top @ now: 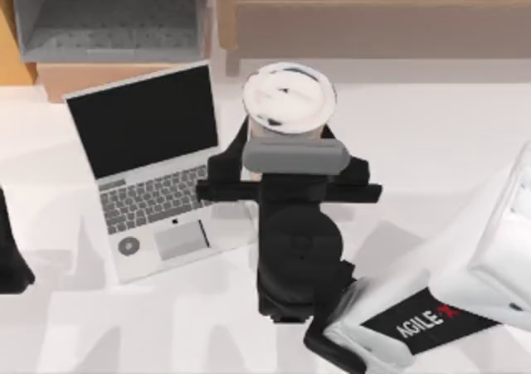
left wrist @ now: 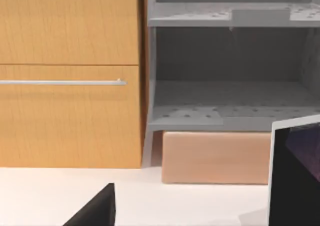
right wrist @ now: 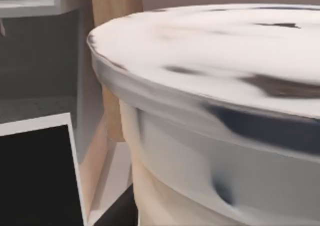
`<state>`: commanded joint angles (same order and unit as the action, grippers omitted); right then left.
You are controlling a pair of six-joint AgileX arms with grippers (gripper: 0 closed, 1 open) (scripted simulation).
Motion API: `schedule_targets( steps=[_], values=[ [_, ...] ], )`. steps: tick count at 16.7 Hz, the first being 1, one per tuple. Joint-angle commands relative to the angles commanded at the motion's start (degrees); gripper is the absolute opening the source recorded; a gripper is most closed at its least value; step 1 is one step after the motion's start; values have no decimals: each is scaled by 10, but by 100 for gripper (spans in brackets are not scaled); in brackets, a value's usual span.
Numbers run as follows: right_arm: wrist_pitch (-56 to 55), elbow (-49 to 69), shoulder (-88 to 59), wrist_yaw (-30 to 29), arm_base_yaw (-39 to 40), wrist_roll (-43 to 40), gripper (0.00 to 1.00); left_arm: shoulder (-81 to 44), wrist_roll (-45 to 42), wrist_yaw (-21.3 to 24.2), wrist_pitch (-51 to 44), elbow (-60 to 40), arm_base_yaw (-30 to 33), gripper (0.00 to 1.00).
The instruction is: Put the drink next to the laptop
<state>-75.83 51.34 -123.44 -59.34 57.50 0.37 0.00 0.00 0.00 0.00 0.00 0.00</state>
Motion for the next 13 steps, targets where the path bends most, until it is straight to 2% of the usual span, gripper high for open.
schedule_targets(
  steps=[13],
  values=[
    [-16, -10, -49, -11, 7, 1, 0, 0, 0, 0, 0, 0, 0, 100]
  ],
)
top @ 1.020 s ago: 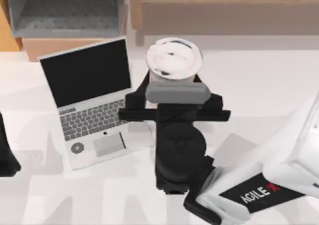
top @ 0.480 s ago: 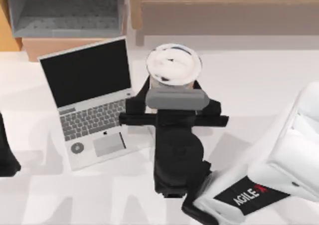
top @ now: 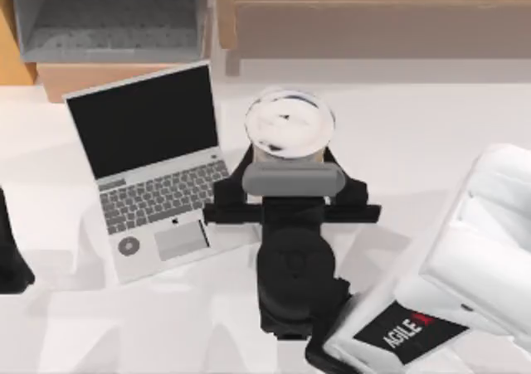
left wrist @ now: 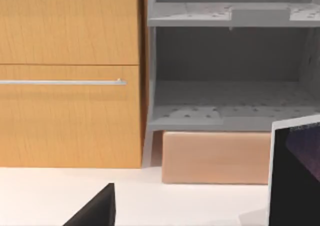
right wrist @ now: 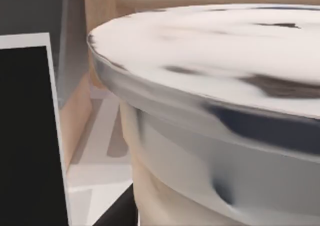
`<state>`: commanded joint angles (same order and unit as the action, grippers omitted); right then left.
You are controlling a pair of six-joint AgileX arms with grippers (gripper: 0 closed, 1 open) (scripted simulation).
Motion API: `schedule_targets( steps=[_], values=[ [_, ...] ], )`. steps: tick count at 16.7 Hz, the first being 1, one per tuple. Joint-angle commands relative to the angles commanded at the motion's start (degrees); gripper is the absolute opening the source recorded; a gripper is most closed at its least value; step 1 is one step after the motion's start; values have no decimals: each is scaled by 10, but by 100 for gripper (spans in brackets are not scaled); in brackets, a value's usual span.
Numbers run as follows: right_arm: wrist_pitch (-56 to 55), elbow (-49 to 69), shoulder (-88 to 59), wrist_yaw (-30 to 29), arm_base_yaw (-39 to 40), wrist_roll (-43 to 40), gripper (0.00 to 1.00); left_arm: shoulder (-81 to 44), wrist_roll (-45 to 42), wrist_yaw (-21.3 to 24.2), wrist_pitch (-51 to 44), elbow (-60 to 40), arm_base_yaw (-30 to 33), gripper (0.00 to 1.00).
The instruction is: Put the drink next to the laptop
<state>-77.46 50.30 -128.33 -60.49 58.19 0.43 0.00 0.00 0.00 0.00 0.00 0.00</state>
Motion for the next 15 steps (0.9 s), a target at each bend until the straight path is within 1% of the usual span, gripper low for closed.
schedule_targets(
  steps=[13, 14, 15],
  values=[
    [0, 0, 0, 0, 0, 0, 98, 0, 0, 0, 0, 0, 0, 100],
    [0, 0, 0, 0, 0, 0, 100, 0, 0, 0, 0, 0, 0, 100],
    [0, 0, 0, 0, 0, 0, 100, 0, 0, 0, 0, 0, 0, 100]
  ],
)
